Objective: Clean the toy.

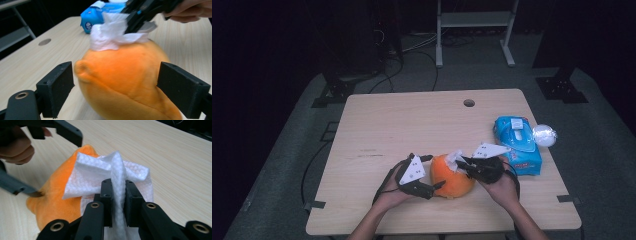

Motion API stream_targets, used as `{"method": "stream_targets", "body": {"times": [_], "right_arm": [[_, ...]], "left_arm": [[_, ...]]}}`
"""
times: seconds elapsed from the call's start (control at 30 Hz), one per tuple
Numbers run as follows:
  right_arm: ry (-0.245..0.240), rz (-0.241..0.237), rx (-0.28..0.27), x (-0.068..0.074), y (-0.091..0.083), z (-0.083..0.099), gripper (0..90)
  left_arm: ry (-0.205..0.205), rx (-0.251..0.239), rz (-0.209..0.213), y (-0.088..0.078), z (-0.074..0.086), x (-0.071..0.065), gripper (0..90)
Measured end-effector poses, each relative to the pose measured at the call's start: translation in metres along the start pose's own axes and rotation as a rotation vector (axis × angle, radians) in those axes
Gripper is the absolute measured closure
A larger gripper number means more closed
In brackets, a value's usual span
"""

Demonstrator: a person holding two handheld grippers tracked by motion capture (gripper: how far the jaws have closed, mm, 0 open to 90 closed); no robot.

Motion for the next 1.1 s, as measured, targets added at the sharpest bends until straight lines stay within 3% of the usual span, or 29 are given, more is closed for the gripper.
{"method": "stream_targets", "body": {"times": [0.03, 0.13, 0.2, 0.27, 0.37, 0.53, 0.67, 0.93, 1.1], "right_arm": [[0.002, 0.003, 0.001, -0.001, 0.001, 0.0, 78.2], [0.007, 0.006, -0.011, 0.001, -0.001, 0.0, 78.3], [-0.035, 0.018, -0.019, 0.011, -0.007, -0.004, 78.5], [-0.073, -0.022, -0.034, 0.022, -0.01, -0.01, 78.4], [-0.127, -0.012, -0.007, 0.036, -0.001, -0.013, 78.1], [-0.076, -0.021, -0.012, 0.026, 0.0, -0.012, 77.9], [-0.047, -0.033, -0.013, 0.022, 0.001, -0.012, 78.2], [-0.142, -0.048, 0.001, 0.047, 0.005, -0.017, 78.2], [-0.121, -0.005, 0.005, 0.035, -0.001, -0.014, 78.2]], "left_arm": [[0.015, 0.016, 0.002, 0.003, 0.002, -0.002, 14.2], [0.008, 0.019, 0.012, 0.006, 0.005, -0.004, 16.5], [0.0, 0.017, 0.005, 0.008, 0.004, -0.003, 16.8], [-0.023, 0.009, 0.005, 0.01, 0.004, -0.003, 16.8], [-0.023, 0.027, -0.007, 0.011, 0.006, -0.002, 16.7], [-0.012, -0.002, 0.015, 0.006, 0.003, -0.002, 11.6], [0.02, 0.033, 0.002, 0.012, 0.002, -0.007, 12.8], [-0.002, 0.041, -0.003, 0.013, 0.005, -0.006, 13.3], [-0.026, 0.044, 0.005, 0.014, 0.006, -0.004, 13.5]]}}
Point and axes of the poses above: each handheld gripper's, and its own axes: y roughly forward along the jaws, z roughly out of its underside, x roughly to its left, the point moved 1 cm from there along y, roughly forward along the jaws, and after that the axes turned 13 degrees about x, right-handed, at the moved point
